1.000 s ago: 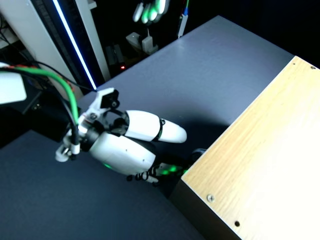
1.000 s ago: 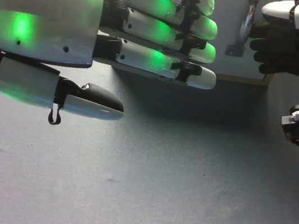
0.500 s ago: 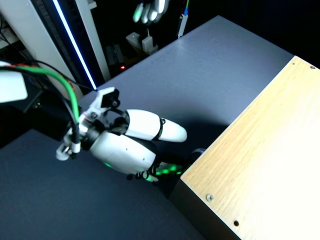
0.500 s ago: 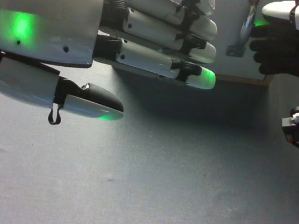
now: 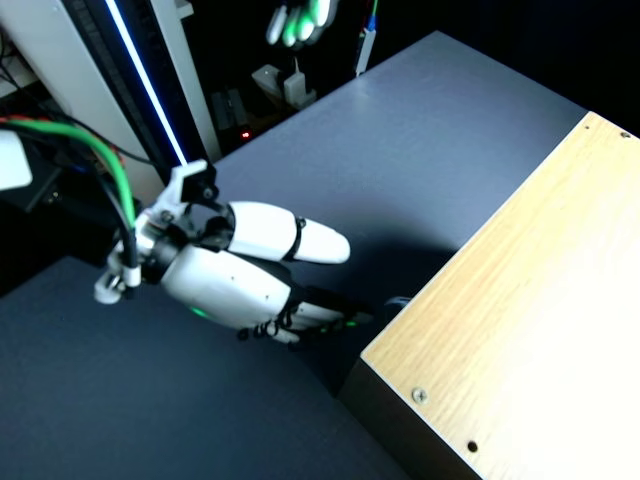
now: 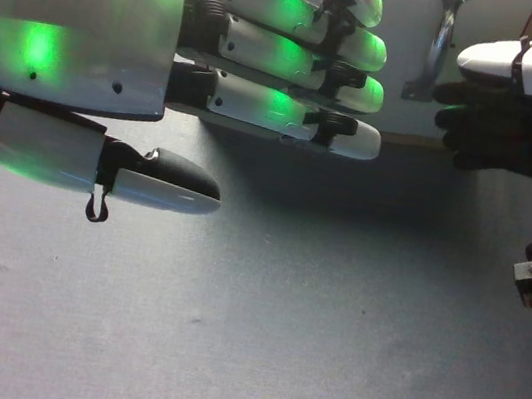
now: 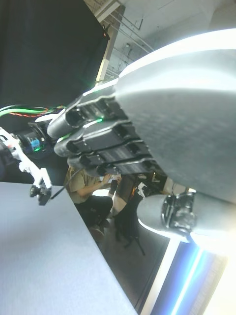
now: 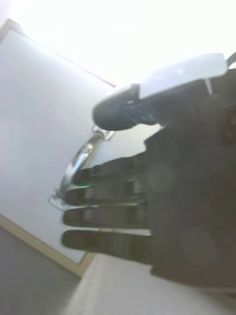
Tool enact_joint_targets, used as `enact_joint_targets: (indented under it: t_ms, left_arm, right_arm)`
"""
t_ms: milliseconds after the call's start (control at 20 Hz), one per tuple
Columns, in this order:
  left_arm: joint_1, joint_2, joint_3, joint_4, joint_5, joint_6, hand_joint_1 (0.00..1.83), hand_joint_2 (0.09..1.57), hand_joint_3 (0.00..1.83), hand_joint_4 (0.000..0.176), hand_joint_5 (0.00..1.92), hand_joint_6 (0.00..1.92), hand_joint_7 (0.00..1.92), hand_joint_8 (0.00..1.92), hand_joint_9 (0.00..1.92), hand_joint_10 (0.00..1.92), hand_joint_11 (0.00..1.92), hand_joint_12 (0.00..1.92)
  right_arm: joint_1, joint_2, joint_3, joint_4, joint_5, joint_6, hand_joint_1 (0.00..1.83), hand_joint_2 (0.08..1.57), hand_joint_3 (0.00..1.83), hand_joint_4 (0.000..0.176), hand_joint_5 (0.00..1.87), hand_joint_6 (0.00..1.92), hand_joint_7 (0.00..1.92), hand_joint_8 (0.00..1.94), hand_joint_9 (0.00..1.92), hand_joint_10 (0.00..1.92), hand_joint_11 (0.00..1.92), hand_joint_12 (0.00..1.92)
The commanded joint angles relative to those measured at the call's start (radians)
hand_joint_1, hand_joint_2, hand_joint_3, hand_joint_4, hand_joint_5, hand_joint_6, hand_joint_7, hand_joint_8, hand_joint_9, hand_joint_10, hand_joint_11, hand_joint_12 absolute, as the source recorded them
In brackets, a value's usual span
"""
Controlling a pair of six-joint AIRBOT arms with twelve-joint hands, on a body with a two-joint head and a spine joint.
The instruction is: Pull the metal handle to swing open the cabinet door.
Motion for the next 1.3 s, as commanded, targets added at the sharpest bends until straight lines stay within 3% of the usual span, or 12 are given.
enact_joint_targets:
  t_ms: [0, 250, 850, 1250]
  left_arm:
    - [-0.01, 0.008, 0.001, -0.1, -0.026, 0.008, 0.0, 1.57, 0.01, 0.0, 0.37, 0.01, 0.4, 0.0, 0.37, 0.0, 0.01, 0.8]
    - [-0.01, 0.008, 0.001, -0.1, -0.026, 0.008, 0.0, 1.57, 0.01, 0.0, 0.36, 0.0, 0.41, 0.01, 0.38, 0.01, 0.02, 0.8]
    - [-0.01, 0.008, 0.001, -0.1, -0.026, 0.008, 0.0, 1.57, 0.01, 0.0, 0.35, 0.0, 0.39, 0.0, 0.35, 0.0, 0.0, 0.79]
    - [-0.01, 0.008, 0.001, -0.1, -0.026, 0.008, 0.0, 1.57, 0.01, 0.0, 0.37, 0.01, 0.41, 0.01, 0.38, 0.01, 0.01, 0.79]
  right_arm:
    - [0.005, 0.009, -0.003, -0.005, 0.024, 0.01, 0.0, 1.45, 0.0, 0.0, 0.22, 0.0, 0.27, 0.0, 0.24, 0.0, 0.0, 0.66]
    - [0.001, 0.003, 0.013, -0.02, 0.024, 0.01, 0.0, 1.46, 0.0, 0.0, 0.23, 0.0, 0.28, 0.0, 0.26, 0.01, 0.0, 0.72]
    - [0.006, -0.048, 0.148, -0.019, 0.036, 0.01, 0.0, 1.45, 0.0, 0.0, 0.24, 0.0, 0.28, 0.0, 0.27, 0.0, 0.0, 0.75]
    - [0.026, -0.079, 0.155, -0.007, 0.039, 0.011, 0.0, 1.46, 0.0, 0.0, 0.23, 0.0, 0.28, 0.0, 0.26, 0.0, 0.0, 0.73]
